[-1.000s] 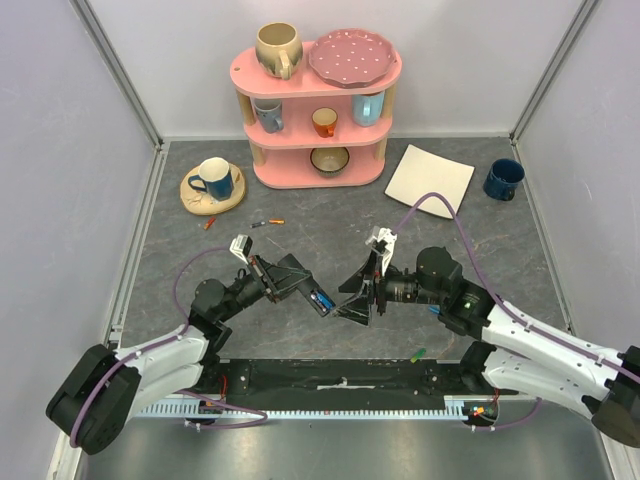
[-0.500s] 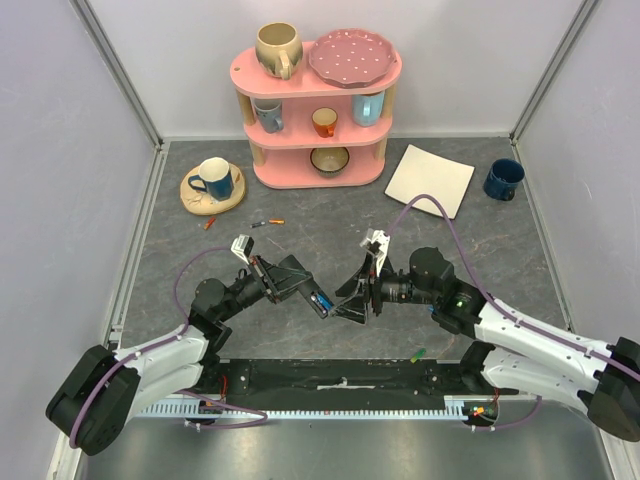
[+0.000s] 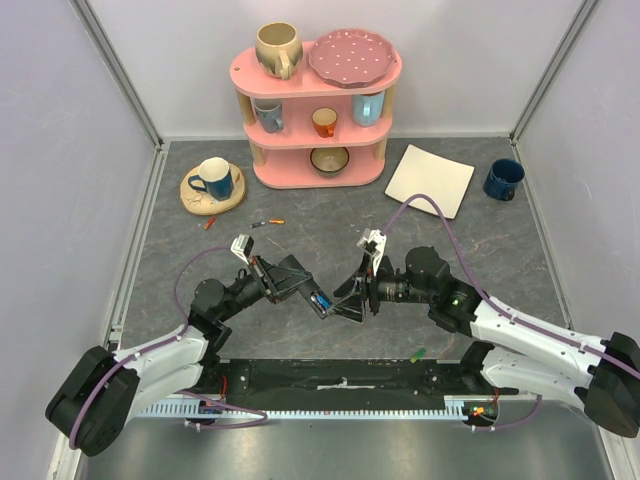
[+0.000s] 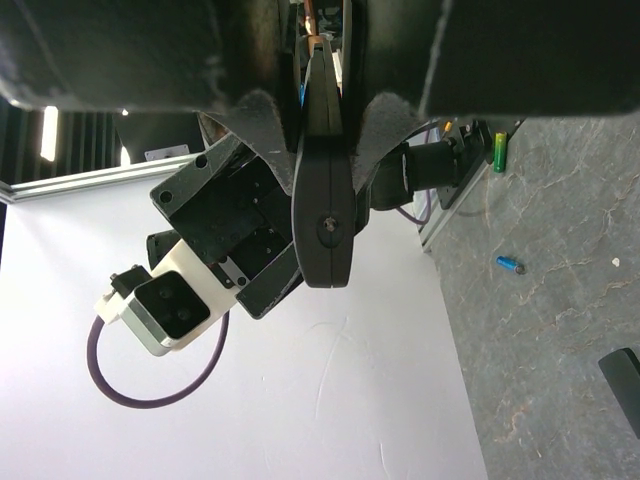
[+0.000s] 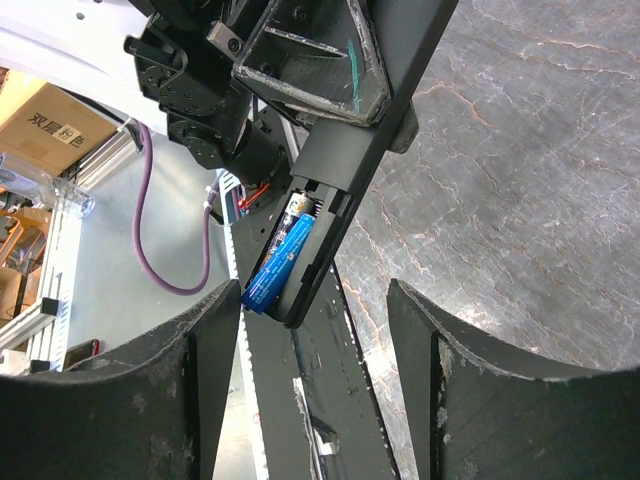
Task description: Load the batteries into the remote control
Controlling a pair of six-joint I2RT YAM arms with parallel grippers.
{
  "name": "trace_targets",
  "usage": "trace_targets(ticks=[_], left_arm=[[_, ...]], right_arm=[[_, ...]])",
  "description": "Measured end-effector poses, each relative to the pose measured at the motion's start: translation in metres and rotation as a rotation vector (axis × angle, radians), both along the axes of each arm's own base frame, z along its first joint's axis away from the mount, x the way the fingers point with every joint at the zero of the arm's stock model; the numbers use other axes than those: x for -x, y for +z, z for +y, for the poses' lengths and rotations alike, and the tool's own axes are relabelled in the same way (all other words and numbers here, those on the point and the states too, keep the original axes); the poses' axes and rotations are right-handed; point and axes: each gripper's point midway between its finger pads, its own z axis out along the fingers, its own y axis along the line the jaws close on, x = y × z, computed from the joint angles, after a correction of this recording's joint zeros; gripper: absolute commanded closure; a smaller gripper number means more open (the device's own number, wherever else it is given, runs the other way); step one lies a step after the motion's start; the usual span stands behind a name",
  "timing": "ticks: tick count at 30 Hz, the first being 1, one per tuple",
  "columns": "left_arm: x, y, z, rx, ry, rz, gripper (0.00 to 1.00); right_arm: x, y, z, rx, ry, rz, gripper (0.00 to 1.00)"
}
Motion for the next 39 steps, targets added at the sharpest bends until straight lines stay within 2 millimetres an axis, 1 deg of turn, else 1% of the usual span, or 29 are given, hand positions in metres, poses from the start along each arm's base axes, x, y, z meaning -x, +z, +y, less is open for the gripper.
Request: trace_targets(ticks=[8,19,39], left_arm=[[0.000,0.001,0.000,0.002,-0.002,-0.004,0.98],[0.001,0.002,0.000,0.003,-0.003,-0.007,0.98],[0.003,0.003,-0.002,0.011,-0.025,-0.028,0.98]], right_arm=[[-0.002,-0.001,0.002,-0.003,0.000,-0.001,0.33],[-0.002,-0.007,0.004,0.004,0.022,0.024,0.34],[0.003,-0.010,0.011,-0.014,0.085,0.098,0.39]])
